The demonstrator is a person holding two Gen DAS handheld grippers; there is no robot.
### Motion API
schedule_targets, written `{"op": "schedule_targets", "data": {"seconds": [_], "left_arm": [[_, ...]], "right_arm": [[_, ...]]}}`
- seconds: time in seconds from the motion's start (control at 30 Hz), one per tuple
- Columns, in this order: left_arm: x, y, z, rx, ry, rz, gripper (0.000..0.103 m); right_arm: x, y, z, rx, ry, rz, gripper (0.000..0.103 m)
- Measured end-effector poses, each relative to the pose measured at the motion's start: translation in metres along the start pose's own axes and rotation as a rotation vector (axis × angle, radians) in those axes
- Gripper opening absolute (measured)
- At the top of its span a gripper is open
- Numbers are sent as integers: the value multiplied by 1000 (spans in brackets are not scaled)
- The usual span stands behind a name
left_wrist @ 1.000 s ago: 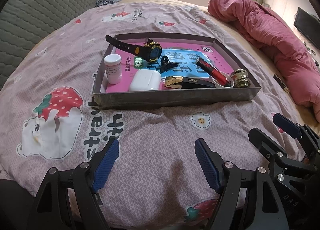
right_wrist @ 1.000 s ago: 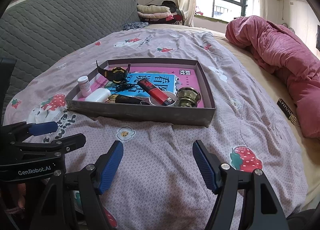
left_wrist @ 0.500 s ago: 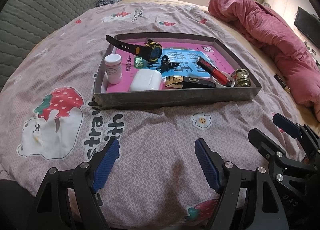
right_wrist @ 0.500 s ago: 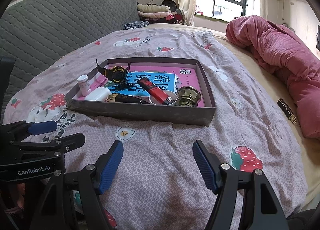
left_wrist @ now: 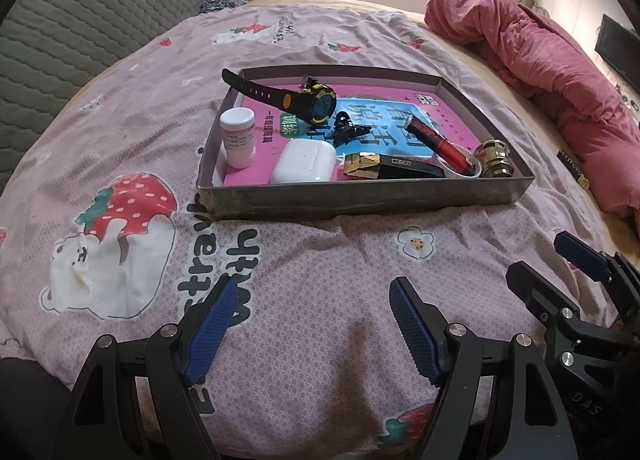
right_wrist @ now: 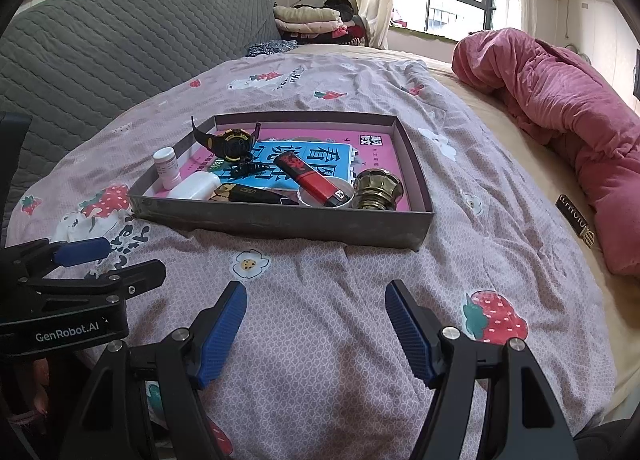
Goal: Organize rigid objects
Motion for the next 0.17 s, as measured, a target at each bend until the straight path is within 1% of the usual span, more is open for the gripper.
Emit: {"op": "schedule_targets", "data": {"seconds": [0.07,0.17], "left_arm": [[-1,0,0,2,3,-9,79],[-3,0,-1,4,15,2,79]], "right_arm": [[1,-1,0,-3,-1,1,71],[1,-2,-1,-2,-4,3,71]]}}
Point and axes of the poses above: each gripper's, at about its wrist camera, not at the fingertips, and y roughly against the way its jaws point, x to its right, z to its underside, the point moved 3 cm from there along -y, roughly the way its jaws point, and after that the axes turned 10 degrees about x, right-handed, at the moved point
